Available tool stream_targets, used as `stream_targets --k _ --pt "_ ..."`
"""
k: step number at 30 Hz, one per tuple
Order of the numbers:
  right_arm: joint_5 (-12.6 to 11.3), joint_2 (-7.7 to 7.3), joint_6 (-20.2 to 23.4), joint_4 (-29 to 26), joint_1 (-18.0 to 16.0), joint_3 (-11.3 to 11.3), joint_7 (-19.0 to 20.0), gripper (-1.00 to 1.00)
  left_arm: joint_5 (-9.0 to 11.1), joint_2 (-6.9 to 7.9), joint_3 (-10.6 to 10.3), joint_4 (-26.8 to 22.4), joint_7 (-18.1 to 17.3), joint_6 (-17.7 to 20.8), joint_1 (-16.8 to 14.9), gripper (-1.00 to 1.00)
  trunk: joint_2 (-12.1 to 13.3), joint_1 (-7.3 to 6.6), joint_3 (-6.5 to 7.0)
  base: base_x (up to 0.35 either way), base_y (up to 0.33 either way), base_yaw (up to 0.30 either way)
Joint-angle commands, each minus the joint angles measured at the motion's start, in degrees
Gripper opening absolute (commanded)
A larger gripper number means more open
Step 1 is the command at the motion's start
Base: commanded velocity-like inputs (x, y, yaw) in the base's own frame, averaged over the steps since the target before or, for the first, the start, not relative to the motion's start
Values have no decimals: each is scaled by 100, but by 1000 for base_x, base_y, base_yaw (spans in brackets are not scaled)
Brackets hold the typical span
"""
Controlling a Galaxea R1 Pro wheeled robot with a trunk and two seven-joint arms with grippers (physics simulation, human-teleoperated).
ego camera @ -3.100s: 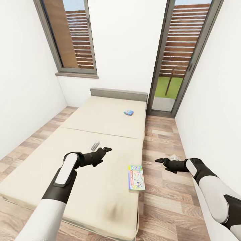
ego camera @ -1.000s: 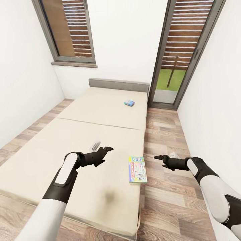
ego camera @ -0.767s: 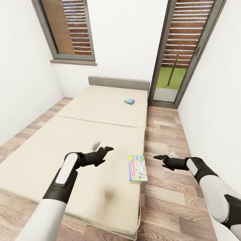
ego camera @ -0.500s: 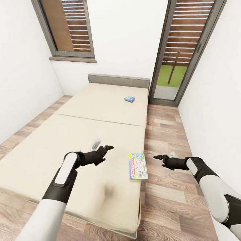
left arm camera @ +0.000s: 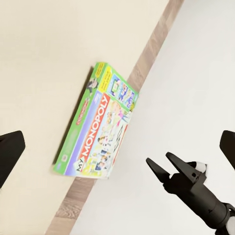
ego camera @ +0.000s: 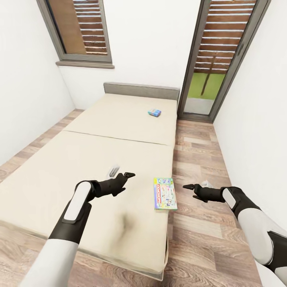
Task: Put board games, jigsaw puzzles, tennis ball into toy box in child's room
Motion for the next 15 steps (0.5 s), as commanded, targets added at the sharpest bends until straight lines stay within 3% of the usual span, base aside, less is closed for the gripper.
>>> stream_targets --k 1,15 --pt "-46 -4 46 -1 -4 -17 -11 100 63 -2 2 -15 62 3 4 100 -44 22 -32 0 0 0" --pt "-46 -21 48 -2 -25 -16 8 100 60 -2 2 -90 70 4 30 100 -605 330 -415 0 0 0"
